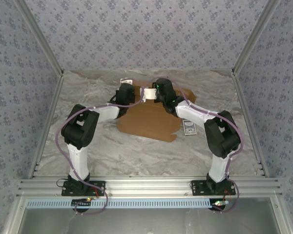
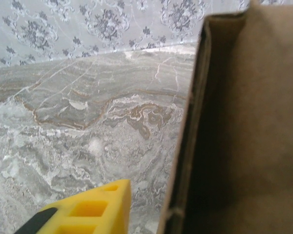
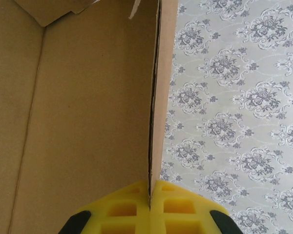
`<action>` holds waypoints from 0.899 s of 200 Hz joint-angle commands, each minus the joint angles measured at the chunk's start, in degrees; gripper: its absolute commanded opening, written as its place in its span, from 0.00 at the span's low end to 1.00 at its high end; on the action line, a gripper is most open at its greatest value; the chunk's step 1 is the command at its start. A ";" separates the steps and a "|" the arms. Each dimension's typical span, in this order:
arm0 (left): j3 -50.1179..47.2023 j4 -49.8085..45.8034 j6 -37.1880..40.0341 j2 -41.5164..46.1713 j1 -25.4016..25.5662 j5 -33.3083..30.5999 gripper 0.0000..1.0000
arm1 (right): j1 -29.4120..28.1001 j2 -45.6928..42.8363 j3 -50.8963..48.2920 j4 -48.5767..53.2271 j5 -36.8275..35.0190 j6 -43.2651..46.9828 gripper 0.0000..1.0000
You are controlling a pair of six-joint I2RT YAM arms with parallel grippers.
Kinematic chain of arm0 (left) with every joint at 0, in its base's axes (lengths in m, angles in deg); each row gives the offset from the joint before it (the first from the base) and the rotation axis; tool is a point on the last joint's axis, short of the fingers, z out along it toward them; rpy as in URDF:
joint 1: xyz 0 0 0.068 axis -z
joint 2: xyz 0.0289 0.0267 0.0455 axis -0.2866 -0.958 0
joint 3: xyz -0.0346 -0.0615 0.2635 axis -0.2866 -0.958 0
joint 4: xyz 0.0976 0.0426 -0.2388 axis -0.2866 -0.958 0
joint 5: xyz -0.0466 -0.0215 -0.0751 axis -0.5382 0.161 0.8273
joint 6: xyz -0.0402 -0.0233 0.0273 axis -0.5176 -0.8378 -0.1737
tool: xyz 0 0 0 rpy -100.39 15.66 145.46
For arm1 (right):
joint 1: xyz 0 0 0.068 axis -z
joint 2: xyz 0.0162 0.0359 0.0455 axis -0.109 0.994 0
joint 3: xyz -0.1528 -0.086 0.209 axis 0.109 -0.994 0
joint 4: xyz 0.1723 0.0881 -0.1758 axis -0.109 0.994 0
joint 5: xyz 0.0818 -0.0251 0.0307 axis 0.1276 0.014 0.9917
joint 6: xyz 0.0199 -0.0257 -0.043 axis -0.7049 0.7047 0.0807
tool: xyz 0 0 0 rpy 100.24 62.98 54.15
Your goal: Fold the paper box
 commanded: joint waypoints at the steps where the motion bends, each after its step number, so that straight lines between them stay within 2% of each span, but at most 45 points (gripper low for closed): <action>1: -2.67 3.55 4.76 0.86 -3.23 -2.80 0.34 | 0.67 2.09 -0.35 12.74 0.98 -1.55 0.00; 58: -8.61 6.78 9.54 4.63 -4.90 10.78 0.45 | 0.54 3.42 4.51 16.74 -2.10 -5.67 0.00; 115: -14.48 11.10 8.57 8.25 -8.37 21.82 0.57 | 0.57 4.38 6.86 18.80 -3.02 -7.27 0.00; 147: -15.51 11.96 8.78 8.49 -9.45 25.41 0.61 | 0.63 5.05 7.54 19.22 -3.23 -7.39 0.00; 180: -14.60 11.13 8.21 7.89 -10.16 26.62 0.60 | 0.71 5.27 7.96 19.27 -3.06 -7.34 0.00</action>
